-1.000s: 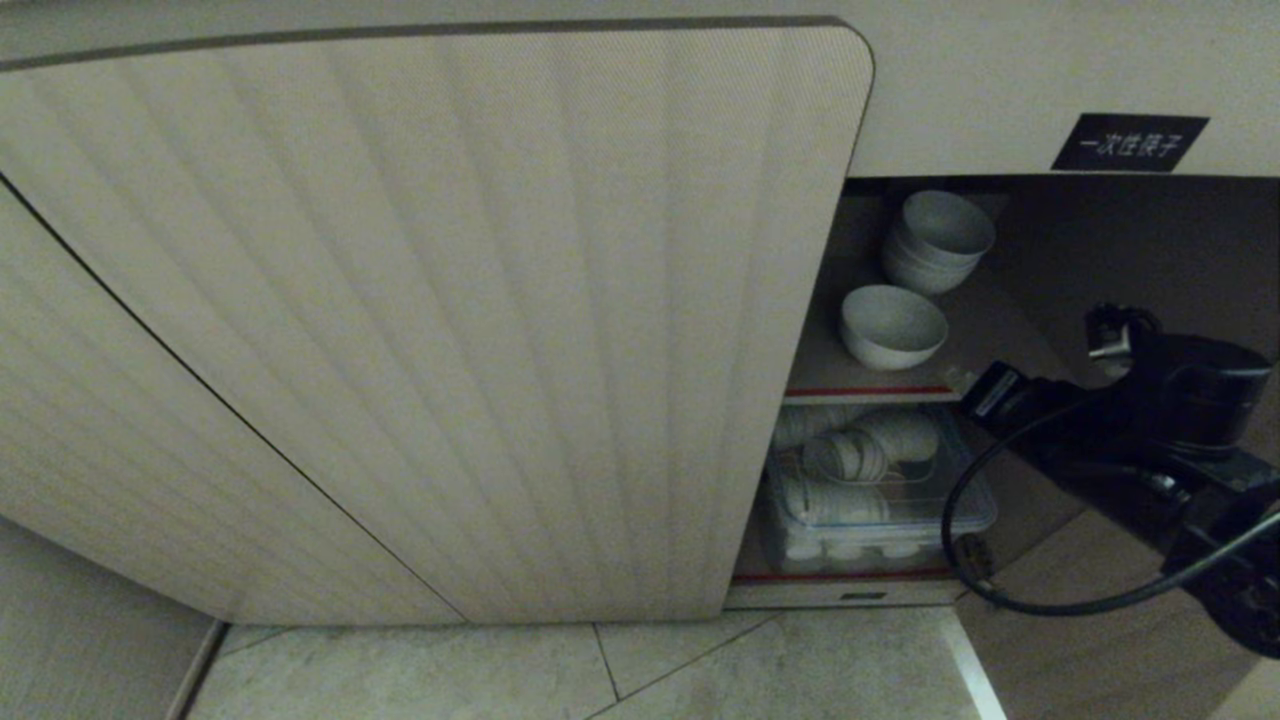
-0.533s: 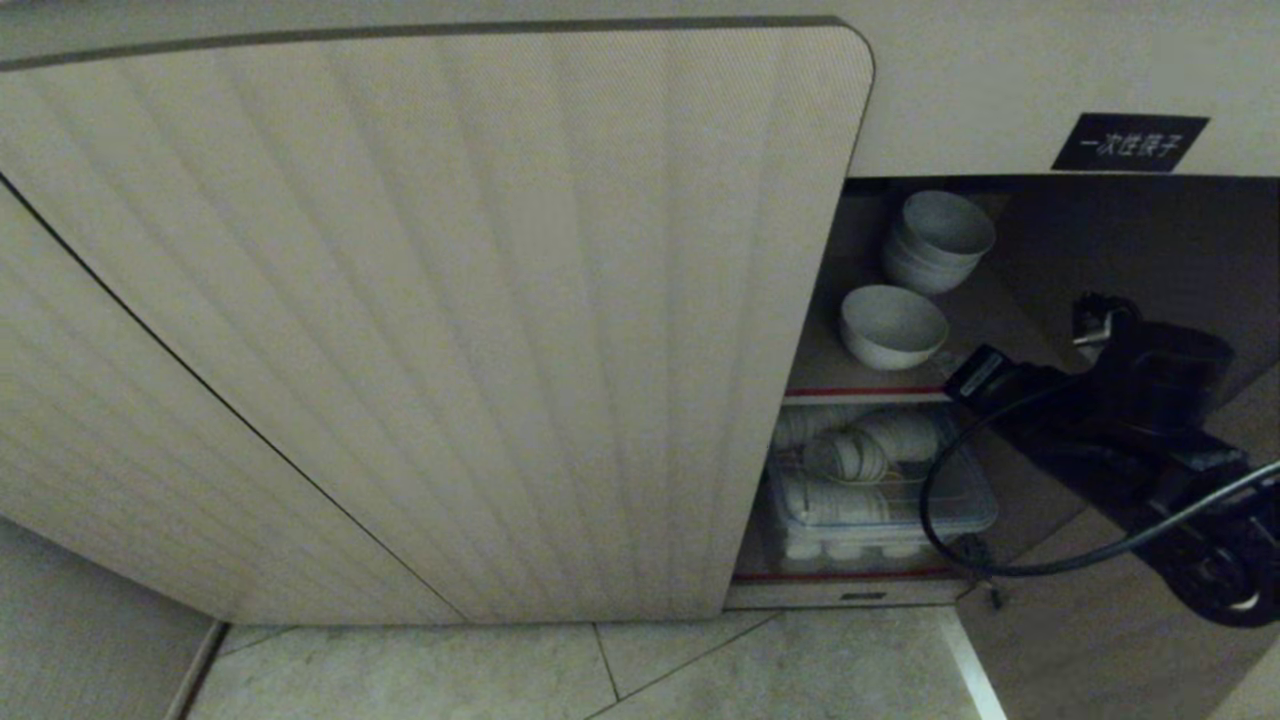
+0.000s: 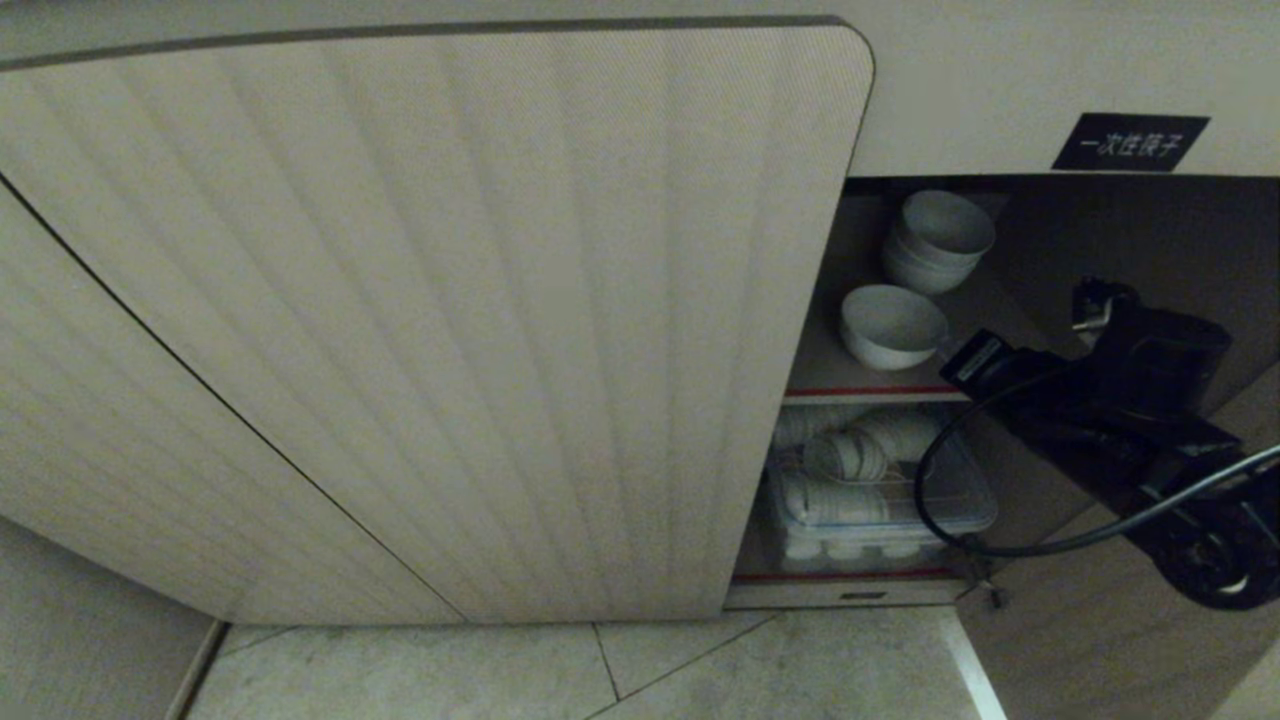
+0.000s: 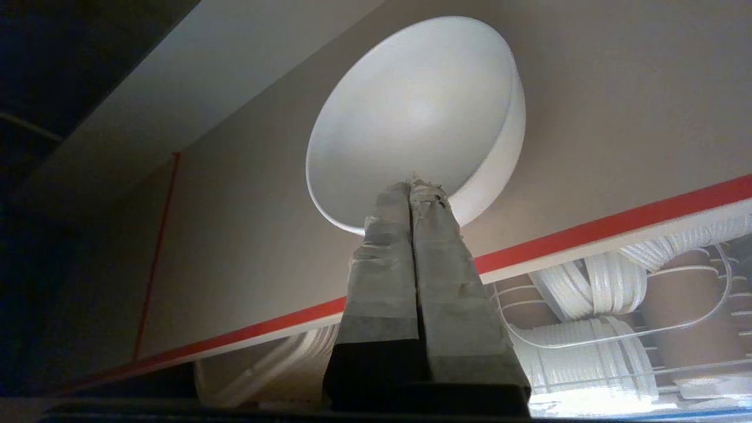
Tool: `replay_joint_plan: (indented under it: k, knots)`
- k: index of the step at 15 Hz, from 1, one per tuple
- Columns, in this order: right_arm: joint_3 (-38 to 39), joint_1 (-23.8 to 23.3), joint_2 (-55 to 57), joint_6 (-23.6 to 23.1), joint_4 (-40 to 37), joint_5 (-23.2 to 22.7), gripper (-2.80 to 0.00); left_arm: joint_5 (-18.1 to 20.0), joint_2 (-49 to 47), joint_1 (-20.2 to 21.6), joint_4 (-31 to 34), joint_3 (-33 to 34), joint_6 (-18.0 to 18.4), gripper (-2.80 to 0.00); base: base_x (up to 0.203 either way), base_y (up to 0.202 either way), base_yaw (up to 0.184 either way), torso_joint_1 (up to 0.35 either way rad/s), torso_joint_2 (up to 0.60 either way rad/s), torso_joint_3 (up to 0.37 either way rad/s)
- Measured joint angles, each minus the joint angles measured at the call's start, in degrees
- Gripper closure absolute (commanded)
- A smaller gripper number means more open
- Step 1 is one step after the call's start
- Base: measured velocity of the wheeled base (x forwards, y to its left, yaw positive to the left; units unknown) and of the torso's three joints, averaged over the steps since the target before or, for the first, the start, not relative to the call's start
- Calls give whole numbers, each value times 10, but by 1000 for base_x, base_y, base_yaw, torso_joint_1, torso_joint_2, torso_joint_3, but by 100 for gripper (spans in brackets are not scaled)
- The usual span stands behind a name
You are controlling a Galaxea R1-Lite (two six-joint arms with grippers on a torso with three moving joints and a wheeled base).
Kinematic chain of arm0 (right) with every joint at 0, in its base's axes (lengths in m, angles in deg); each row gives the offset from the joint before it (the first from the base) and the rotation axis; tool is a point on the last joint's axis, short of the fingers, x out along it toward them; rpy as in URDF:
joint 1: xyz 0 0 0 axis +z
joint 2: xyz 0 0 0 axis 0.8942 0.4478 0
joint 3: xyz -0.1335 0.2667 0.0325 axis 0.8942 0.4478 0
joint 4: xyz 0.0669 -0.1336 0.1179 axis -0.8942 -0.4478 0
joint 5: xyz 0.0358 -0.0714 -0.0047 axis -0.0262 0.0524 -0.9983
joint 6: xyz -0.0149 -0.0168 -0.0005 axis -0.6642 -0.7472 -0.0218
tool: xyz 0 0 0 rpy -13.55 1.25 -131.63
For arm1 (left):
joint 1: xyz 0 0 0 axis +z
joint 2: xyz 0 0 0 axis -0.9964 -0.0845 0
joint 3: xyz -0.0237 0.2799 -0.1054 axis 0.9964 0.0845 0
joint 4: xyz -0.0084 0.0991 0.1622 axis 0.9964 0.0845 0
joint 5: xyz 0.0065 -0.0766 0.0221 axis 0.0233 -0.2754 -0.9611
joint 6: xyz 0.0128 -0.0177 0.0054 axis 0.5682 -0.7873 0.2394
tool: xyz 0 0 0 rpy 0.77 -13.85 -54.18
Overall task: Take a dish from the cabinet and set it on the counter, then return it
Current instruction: Take the bowl from the cabinet
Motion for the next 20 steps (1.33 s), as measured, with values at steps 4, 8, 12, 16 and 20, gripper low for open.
replay_joint_plan:
  k: [4,8,12,16,20]
  knots:
    - [0,-1,0,1,-5,10,-280,0,0,0,0,0,0,0,0,0,0,0,0,0]
    - [4,-1,-2,0,-6,15,-280,0,0,0,0,0,0,0,0,0,0,0,0,0]
    - [5,-1,-3,-3,-8,21,-280,0,0,0,0,0,0,0,0,0,0,0,0,0]
    - [4,-3,-2,-10,-13,36,-280,0,0,0,0,0,0,0,0,0,0,0,0,0]
    - [1,-10,-1,-10,-15,38,-280,0,0,0,0,0,0,0,0,0,0,0,0,0]
